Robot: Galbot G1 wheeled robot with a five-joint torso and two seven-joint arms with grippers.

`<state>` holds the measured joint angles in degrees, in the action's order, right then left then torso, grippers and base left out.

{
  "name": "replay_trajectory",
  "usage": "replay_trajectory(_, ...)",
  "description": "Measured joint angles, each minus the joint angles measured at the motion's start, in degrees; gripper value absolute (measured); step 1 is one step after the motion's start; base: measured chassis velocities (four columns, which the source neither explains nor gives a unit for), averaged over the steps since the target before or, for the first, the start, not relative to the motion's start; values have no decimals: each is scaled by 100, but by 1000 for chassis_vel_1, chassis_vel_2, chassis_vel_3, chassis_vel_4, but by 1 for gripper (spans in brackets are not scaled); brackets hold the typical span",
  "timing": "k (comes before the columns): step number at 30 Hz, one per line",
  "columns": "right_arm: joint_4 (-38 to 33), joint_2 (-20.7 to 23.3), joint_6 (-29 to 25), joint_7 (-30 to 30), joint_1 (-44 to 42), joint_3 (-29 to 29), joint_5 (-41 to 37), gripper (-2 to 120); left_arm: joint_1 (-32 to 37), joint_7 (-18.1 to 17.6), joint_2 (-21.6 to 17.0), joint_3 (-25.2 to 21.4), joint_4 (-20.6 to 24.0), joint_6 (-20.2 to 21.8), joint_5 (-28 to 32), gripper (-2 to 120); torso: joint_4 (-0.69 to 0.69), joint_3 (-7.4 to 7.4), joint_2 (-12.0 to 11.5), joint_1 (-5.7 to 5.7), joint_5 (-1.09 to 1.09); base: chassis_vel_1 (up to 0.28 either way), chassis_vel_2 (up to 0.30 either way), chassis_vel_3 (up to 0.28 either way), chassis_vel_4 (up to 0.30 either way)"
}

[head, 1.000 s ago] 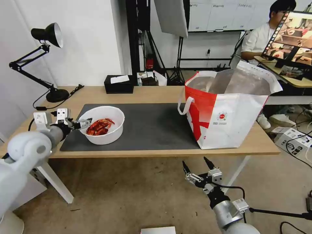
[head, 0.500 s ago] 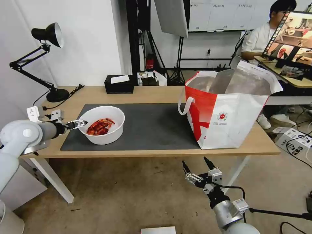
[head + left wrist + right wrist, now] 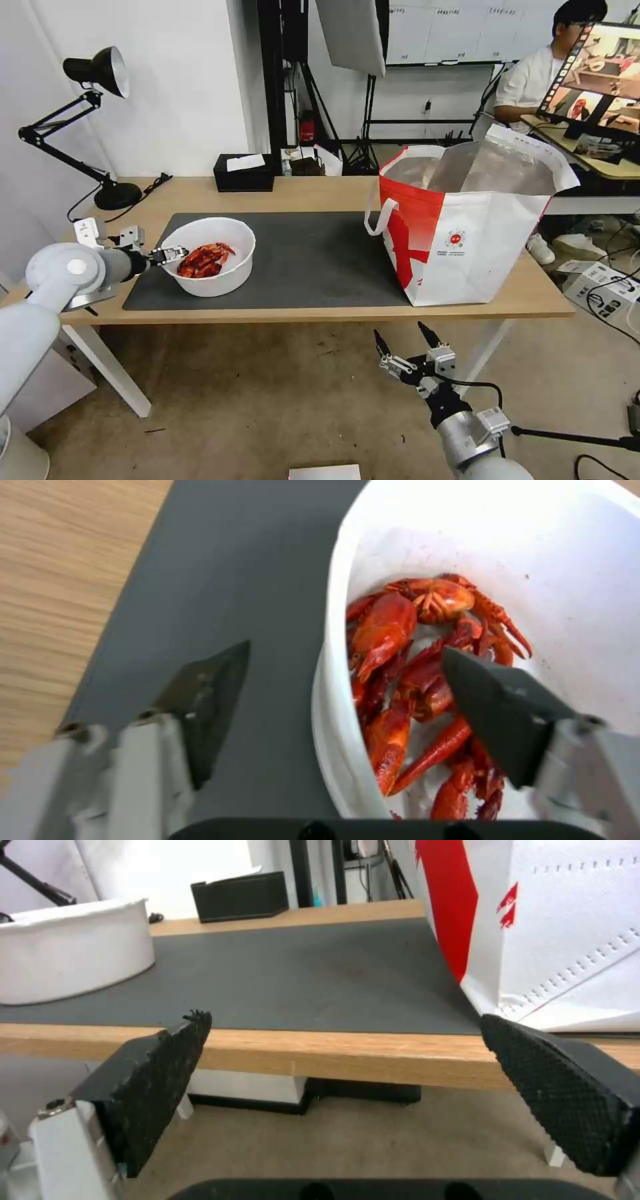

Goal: Pick up the trash from the table and place it into the takeout bag.

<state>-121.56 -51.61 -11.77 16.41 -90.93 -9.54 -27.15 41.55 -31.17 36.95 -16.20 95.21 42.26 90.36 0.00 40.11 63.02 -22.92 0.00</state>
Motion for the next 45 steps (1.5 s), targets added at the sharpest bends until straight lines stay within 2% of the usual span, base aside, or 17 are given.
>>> replay_trajectory(1, 0, 0, 0, 0, 0, 0, 0, 100, 0, 0, 0, 0, 0, 0, 0, 71, 0, 0, 0, 0, 0, 0, 0, 0, 0)
replay_trajectory(4, 0, 0, 0, 0, 0, 0, 0, 100, -12, -6, 0, 37, 0, -3, -11, 56, 0, 0, 0, 0, 0, 0, 0, 0, 0)
replay_trajectory(8, 0, 0, 0, 0, 0, 0, 0, 100, -11, -9, -3, 46, 1, -4, -14, 48, 0, 0, 0, 0, 0, 0, 0, 0, 0)
replay_trajectory(10, 0, 0, 0, 0, 0, 0, 0, 100, 0, -9, -18, 46, 15, -5, -17, 37, 1, 0, 0, 0, 0, 0, 0, 0, 0)
replay_trajectory(11, 0, 0, 0, 0, 0, 0, 0, 100, 0, -9, -18, 46, 15, -5, -17, 37, 1, 0, 0, 0, 0, 0, 0, 0, 0)
replay_trajectory(12, 0, 0, 0, 0, 0, 0, 0, 100, 15, -8, -23, 47, 25, -6, -19, 29, 1, 0, 0, 0, 0, 0, 0, 0, 0)
replay_trajectory(14, 0, 0, 0, 0, 0, 0, 0, 100, 36, -7, -23, 42, 50, -8, -22, 21, 1, 0, 0, 0, 0, 0, 0, 0, 0)
replay_trajectory(15, 0, 0, 0, 0, 0, 0, 0, 100, 36, -7, -23, 42, 50, -8, -22, 21, 1, 0, 0, 0, 0, 0, 0, 0, 0)
replay_trajectory(18, 0, -1, 0, 0, 0, 0, 0, 100, 61, -2, -11, 43, 70, -13, -30, 5, 0, 0, 1, 0, 0, 0, 0, 0, 0)
replay_trajectory(20, 1, 0, 0, 0, 0, 0, 0, 100, 70, 16, -9, 51, 75, -30, -32, 1, 1, 0, 0, 0, 0, 0, 0, 0, 0)
replay_trajectory(33, 0, 0, 0, 0, 0, 0, 0, 100, 31, 52, 15, 76, 364, -315, 6, 0, 1, 0, 0, 0, -1, 0, 0, 0, 0)
replay_trajectory(41, 1, 0, 0, 0, 0, 0, 0, 100, -580, 53, -84, 491, 683, -490, 94, 0, 0, 0, 0, 0, 0, 0, 0, 0, 0)
replay_trajectory(45, 1, 0, 0, 0, 0, 0, 0, 100, -1003, 301, -77, 769, 846, -653, 93, 0, 1, 0, 0, 0, 0, 0, 0, 0, 0)
